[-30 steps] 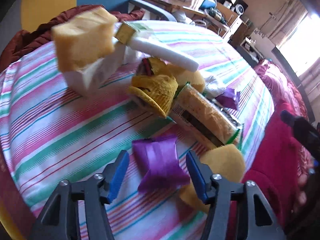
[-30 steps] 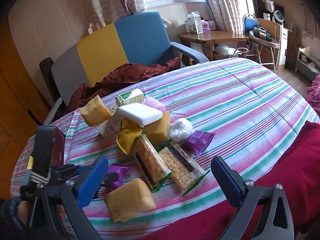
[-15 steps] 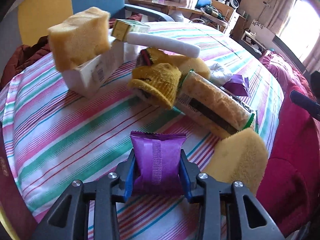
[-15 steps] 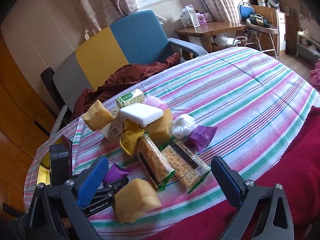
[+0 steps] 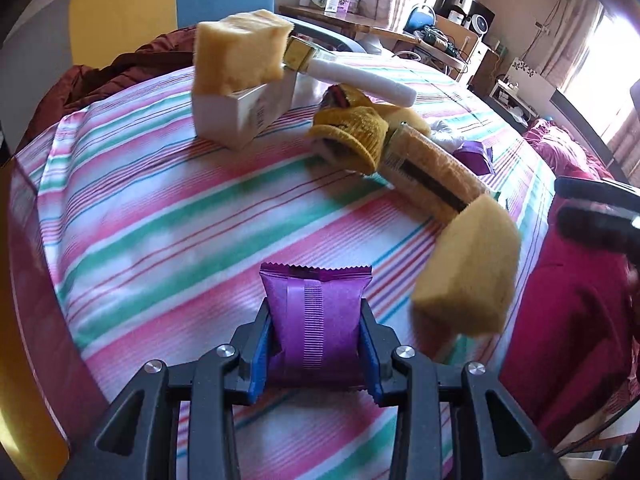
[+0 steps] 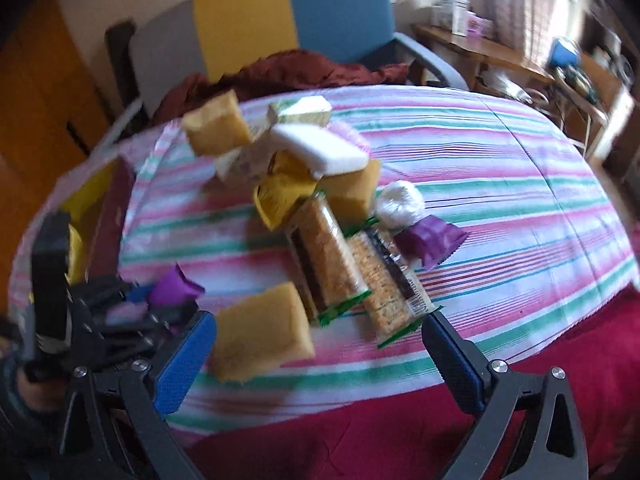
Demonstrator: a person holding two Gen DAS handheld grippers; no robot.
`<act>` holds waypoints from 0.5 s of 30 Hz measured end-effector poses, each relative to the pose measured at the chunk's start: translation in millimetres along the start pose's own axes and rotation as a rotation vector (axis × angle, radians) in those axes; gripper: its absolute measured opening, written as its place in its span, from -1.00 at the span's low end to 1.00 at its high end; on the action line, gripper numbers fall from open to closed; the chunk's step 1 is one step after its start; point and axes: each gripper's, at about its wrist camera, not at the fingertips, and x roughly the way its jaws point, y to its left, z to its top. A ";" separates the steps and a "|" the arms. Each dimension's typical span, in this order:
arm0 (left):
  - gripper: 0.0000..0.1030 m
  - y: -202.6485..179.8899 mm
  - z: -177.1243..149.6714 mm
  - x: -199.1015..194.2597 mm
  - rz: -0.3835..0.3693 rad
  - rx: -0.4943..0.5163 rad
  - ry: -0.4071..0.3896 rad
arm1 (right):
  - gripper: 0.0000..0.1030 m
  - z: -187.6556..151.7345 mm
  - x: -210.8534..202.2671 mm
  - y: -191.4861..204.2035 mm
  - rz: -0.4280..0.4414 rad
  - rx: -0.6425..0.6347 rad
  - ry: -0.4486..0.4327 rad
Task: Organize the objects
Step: 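Carry the purple packet with the left gripper while the right gripper grasps a yellow sponge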
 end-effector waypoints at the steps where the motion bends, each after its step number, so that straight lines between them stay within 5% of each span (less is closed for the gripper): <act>1: -0.27 1.6 -3.4 -2.8 -0.001 -0.006 -0.001 | 1.00 -0.8 2.7 4.7 0.000 -0.033 0.025; 8: -0.26 -12.3 -2.3 -2.1 0.010 -0.015 -0.011 | 1.00 0.1 20.4 36.2 0.001 -0.176 0.183; 15: -0.26 -8.5 -11.2 -7.7 0.020 -0.030 -0.023 | 0.59 5.8 50.7 52.1 -0.002 -0.221 0.297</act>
